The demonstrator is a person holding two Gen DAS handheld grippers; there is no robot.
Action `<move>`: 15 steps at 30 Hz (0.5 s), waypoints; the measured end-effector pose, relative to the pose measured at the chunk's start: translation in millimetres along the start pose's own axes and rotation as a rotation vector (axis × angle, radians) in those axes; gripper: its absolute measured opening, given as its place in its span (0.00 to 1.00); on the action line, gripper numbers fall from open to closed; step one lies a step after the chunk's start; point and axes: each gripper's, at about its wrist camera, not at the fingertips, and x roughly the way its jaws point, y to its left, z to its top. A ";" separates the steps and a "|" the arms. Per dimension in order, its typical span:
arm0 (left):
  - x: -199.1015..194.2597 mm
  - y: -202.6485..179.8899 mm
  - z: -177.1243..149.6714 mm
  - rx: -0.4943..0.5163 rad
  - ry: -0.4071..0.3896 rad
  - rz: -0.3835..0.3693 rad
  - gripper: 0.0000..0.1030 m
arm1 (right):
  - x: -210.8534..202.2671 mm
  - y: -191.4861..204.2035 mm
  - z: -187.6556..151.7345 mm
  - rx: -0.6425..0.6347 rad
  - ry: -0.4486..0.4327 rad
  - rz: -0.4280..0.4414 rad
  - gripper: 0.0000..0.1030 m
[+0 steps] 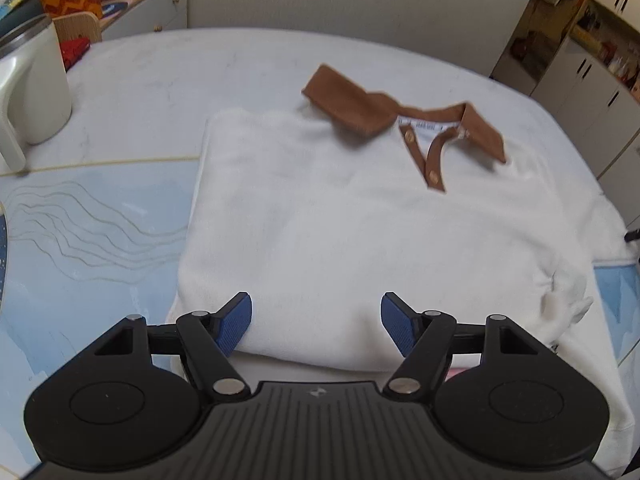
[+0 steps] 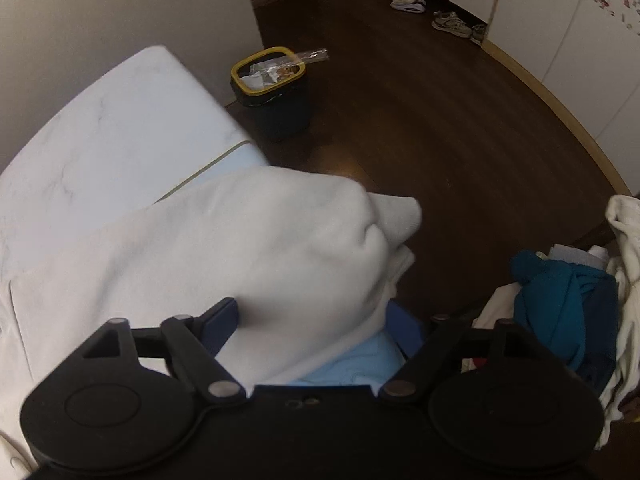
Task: Fold clothes
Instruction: 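Grasp the sweatshirt side with the right gripper and fold it over the body, then grasp the sleeve cuff with the left gripper and fold it across the body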
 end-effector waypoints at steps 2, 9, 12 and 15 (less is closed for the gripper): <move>4.5 -0.5 -2.9 0.004 0.016 0.009 0.68 | 2.0 6.8 -3.1 -0.032 -0.013 -0.025 1.00; 9.0 -2.2 -8.4 0.028 0.025 0.025 0.69 | -11.4 33.0 -20.4 -0.171 -0.090 -0.067 1.00; 8.4 -0.6 -8.8 0.025 0.020 0.018 0.69 | -42.3 57.7 -32.8 -0.262 -0.176 0.001 1.00; 7.8 1.5 -9.3 0.015 0.013 0.007 0.69 | -84.4 89.2 -55.6 -0.364 -0.229 0.176 1.00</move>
